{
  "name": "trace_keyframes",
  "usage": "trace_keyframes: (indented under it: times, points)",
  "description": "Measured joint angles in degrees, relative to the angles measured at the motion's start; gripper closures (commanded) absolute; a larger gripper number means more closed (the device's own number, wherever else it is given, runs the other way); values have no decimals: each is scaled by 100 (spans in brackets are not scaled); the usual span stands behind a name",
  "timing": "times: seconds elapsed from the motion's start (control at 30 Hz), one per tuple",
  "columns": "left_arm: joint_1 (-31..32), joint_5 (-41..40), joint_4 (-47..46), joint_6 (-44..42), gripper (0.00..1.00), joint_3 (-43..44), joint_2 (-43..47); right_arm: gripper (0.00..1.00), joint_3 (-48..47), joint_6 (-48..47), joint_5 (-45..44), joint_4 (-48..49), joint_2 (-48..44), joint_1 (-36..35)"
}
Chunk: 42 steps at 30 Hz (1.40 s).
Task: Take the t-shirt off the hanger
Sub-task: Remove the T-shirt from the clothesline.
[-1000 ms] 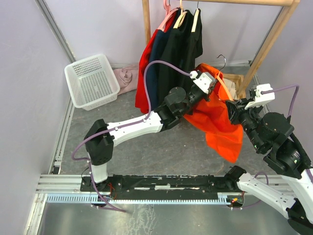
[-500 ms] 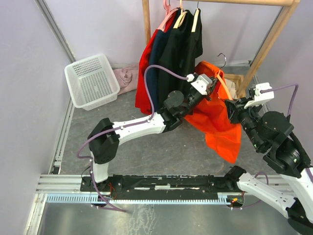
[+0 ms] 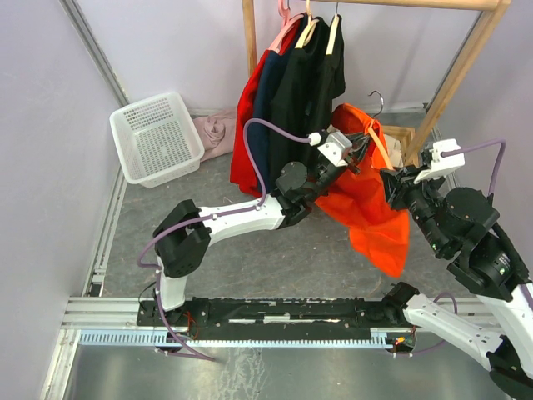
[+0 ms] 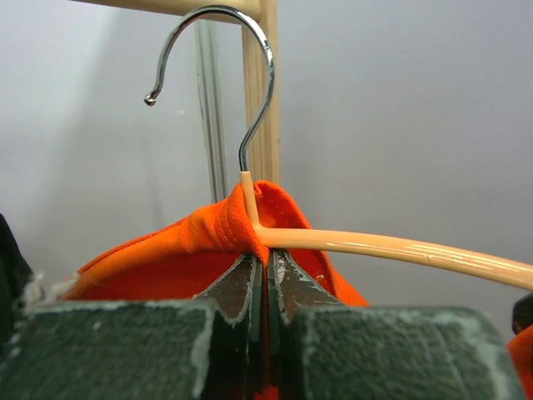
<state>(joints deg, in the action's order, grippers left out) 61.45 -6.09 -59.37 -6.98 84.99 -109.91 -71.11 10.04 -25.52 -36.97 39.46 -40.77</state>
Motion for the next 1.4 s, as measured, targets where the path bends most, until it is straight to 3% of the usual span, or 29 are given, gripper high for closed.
trace_keyframes:
  times: [0.4,1.03,1.4]
  points:
    - [7,221,-190,269,97,0,-20,52,-87,-2,120,20,31,0]
    - [98,26,-94,546,97,-446,4,56,-1029,-81,-417,612,920,0]
    - [103,-136,9,546,97,-662,203,60,-1606,164,-1134,494,1438,0]
